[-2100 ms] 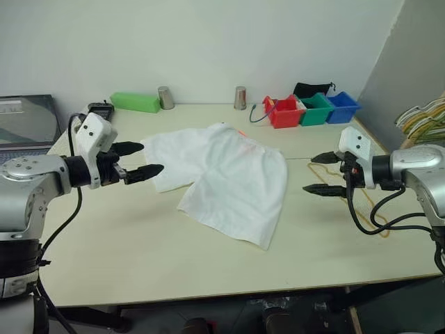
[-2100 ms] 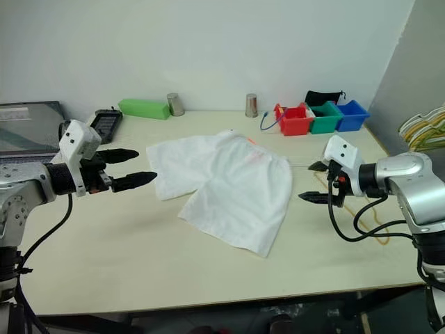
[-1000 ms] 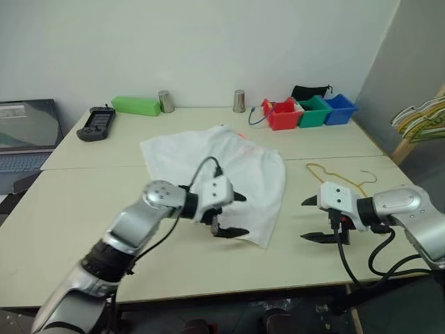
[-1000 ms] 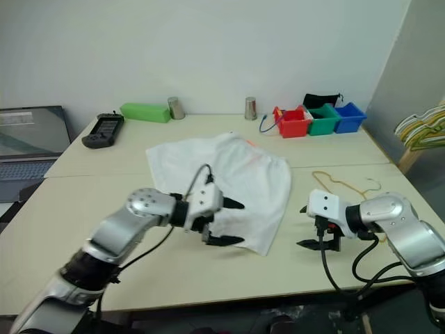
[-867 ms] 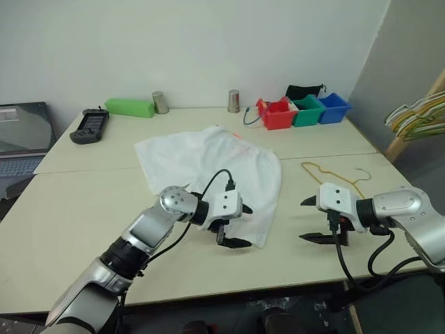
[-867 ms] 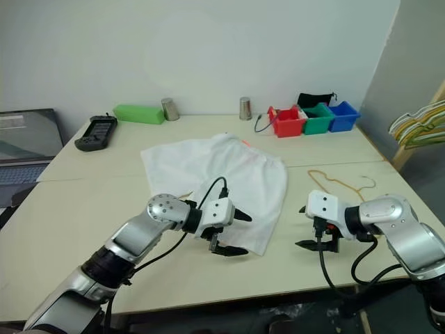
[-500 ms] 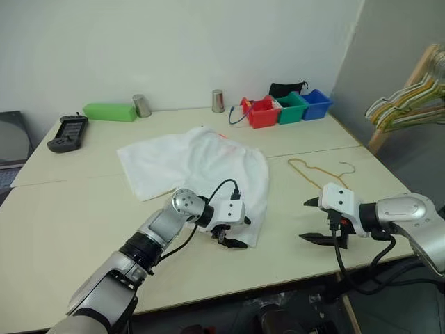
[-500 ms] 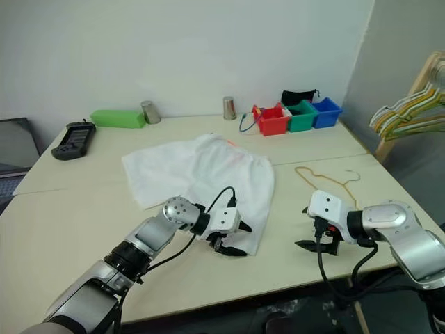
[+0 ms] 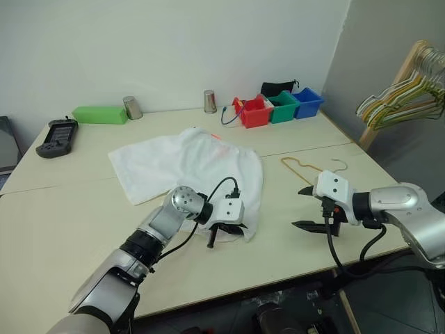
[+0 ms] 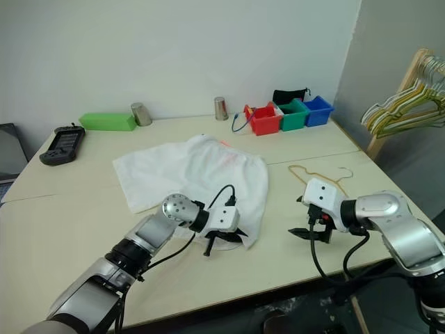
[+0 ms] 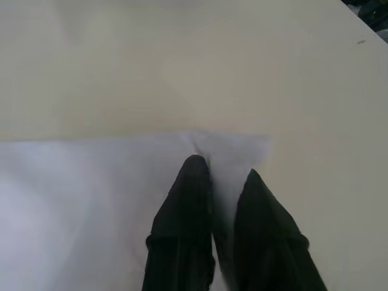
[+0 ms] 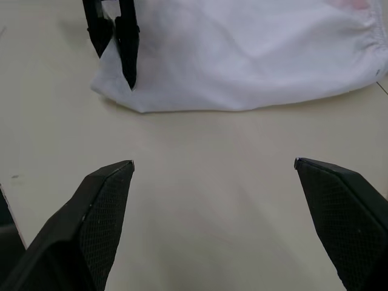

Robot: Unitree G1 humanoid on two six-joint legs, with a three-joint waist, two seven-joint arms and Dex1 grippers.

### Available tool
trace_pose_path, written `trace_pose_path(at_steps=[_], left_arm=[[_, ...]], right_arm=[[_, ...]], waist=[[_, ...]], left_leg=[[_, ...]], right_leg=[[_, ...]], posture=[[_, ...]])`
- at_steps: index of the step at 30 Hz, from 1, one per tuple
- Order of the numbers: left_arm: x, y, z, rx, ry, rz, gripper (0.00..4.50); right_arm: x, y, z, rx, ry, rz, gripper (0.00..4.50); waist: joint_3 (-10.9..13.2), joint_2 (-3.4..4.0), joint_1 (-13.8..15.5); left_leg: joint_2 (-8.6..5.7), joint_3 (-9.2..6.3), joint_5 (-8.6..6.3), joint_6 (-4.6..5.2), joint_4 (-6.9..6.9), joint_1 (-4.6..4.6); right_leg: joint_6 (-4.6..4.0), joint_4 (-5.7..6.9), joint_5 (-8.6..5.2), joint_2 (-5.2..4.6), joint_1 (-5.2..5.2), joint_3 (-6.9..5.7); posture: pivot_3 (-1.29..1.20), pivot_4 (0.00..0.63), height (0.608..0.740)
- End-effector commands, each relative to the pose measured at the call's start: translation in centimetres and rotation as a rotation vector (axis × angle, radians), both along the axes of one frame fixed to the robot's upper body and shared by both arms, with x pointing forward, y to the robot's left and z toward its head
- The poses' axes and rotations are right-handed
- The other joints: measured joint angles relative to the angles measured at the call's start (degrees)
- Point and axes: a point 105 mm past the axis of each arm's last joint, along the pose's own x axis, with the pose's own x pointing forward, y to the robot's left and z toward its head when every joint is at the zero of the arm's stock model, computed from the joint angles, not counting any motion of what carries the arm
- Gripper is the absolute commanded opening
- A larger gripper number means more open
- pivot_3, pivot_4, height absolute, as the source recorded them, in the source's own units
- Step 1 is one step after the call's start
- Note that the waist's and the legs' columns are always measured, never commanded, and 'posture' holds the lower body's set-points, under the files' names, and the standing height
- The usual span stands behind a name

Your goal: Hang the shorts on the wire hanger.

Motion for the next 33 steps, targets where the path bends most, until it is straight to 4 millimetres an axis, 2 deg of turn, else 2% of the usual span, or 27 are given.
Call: trace_pose_path(at_steps=[1, 4, 6, 8, 10, 14, 17, 19, 21, 24, 25, 26, 29, 33], left_arm=[[-0.9, 2.1, 2.3, -0.044, -0.035, 0.009, 0.06], [-2.1, 3.6, 2.5, -0.031, -0.023, 0.015, 0.06], [-3.3, 5.4, 2.7, -0.012, 0.000, 0.027, 0.06], [-5.2, 9.3, 2.2, 0.066, 0.025, 0.063, 0.06], [-6.0, 12.8, 1.5, 0.164, 0.005, 0.102, 0.06], [-6.6, 18.1, 1.0, 0.285, -0.020, 0.171, 0.06], [-6.2, 22.1, 0.8, 0.379, -0.088, 0.219, 0.06], [-5.9, 23.2, 0.9, 0.399, -0.124, 0.226, 0.06], [-4.1, 23.9, 1.5, 0.400, -0.213, 0.276, 0.06], [-2.6, 23.5, 2.2, 0.357, -0.265, 0.311, 0.06], [-2.3, 23.0, 2.4, 0.327, -0.266, 0.316, 0.24], [-2.3, 22.5, 2.5, 0.308, -0.255, 0.313, 0.24], [-2.8, 21.9, 2.7, 0.286, -0.224, 0.296, 0.77], [-4.8, 22.3, 4.0, 0.279, -0.070, 0.377, 1.66]], right_arm=[[1.0, 0.6, 0.9, 0.003, -0.064, 0.029, 4.50], [1.4, 0.9, 0.9, 0.010, -0.064, 0.044, 4.50], [1.7, 1.3, 0.8, 0.014, -0.069, 0.062, 4.50], [2.2, 1.9, 0.7, 0.015, -0.070, 0.095, 4.50], [2.7, 2.3, 0.5, 0.013, -0.069, 0.123, 4.50], [3.2, 2.7, 0.5, 0.004, -0.070, 0.162, 4.50], [3.7, 2.9, 0.6, -0.009, -0.079, 0.194, 4.50], [3.8, 3.1, 0.6, -0.012, -0.082, 0.208, 4.50], [4.2, 3.7, 0.7, -0.015, -0.091, 0.234, 4.50], [4.8, 4.5, 0.5, -0.023, -0.102, 0.263, 4.50], [5.1, 4.8, 0.4, -0.029, -0.107, 0.270, 4.50], [5.3, 5.0, 0.3, -0.032, -0.111, 0.277, 4.50], [5.8, 5.9, 0.2, -0.036, -0.122, 0.307, 4.50], [6.3, 7.2, -0.5, -0.040, -0.128, 0.343, 4.50]], waist=[[-0.06, 0.07, 0.06], [-0.12, 0.16, 0.30], [-0.14, 0.20, 1.09], [-0.17, 0.22, 1.37], [-0.19, 0.24, 1.59], [-0.23, 0.31, 4.39], [-0.25, 0.32, 6.57], [-0.26, 0.33, 7.90], [-0.28, 0.32, 8.95], [-0.32, 0.32, 9.97], [-0.33, 0.33, 10.23], [-0.39, 0.36, 10.59], [-0.45, 0.33, 10.90], [-0.49, 0.28, 10.46]], left_leg=[[0.04, 0.00, 0.00, 0.00, -0.01, 0.01], [0.12, -0.06, 0.00, 0.01, -0.05, 0.02], [0.15, -0.11, 0.00, 0.01, -0.05, 0.02], [0.15, -0.08, 0.00, 0.01, -0.05, 0.02], [0.25, -0.03, 0.00, 0.01, -0.09, 0.09], [0.28, -0.09, 0.02, 0.02, -0.07, 0.09], [0.24, -0.03, 0.04, 0.05, -0.06, 0.09], [0.21, 0.00, 0.04, 0.05, -0.06, 0.08], [0.17, 0.04, 0.04, 0.05, -0.07, 0.07], [0.01, 0.20, 0.04, 0.05, -0.06, 0.02], [-0.01, 0.25, 0.04, 0.05, -0.06, 0.03], [-0.03, 0.29, 0.04, 0.05, -0.06, 0.03], [-0.02, 0.42, 0.04, 0.05, -0.07, 0.01], [0.07, 0.44, 0.03, 0.07, -0.11, 0.00]], right_leg=[[0.00, 0.00, 0.00, -0.01, -0.01, 0.03], [-0.01, 0.08, 0.00, -0.03, -0.06, 0.05], [-0.01, 0.08, 0.00, -0.05, -0.06, -0.01], [-0.01, 0.10, 0.00, -0.07, -0.07, 0.02], [-0.03, 0.11, 0.01, -0.03, -0.08, 0.05], [-0.05, 0.14, 0.00, -0.02, -0.07, -0.11], [-0.07, 0.10, 0.00, -0.09, -0.06, -0.14], [-0.08, 0.08, 0.00, -0.11, -0.09, -0.14], [-0.21, 0.09, 0.07, -0.18, -0.11, -0.18], [-0.25, 0.11, 0.09, -0.12, -0.14, -0.26], [-0.33, 0.15, 0.14, -0.11, -0.14, -0.28], [-0.34, 0.15, 0.15, -0.09, -0.14, -0.28], [-0.39, 0.17, 0.17, -0.08, -0.18, -0.23], [-0.40, 0.24, 0.17, -0.03, -0.25, -0.19]], posture=[[-0.15, 0.002, 0.740], [-0.11, 0.000, 0.740], [-0.09, 0.000, 0.740], [-0.06, 0.000, 0.740], [-0.04, 0.000, 0.740], [0.00, 0.000, 0.740], [0.01, 0.000, 0.740], [0.01, 0.000, 0.740], [0.02, 0.000, 0.740], [0.03, 0.000, 0.740], [0.03, 0.000, 0.740], [0.03, 0.000, 0.740], [0.04, 0.000, 0.740], [0.05, 0.000, 0.740]])
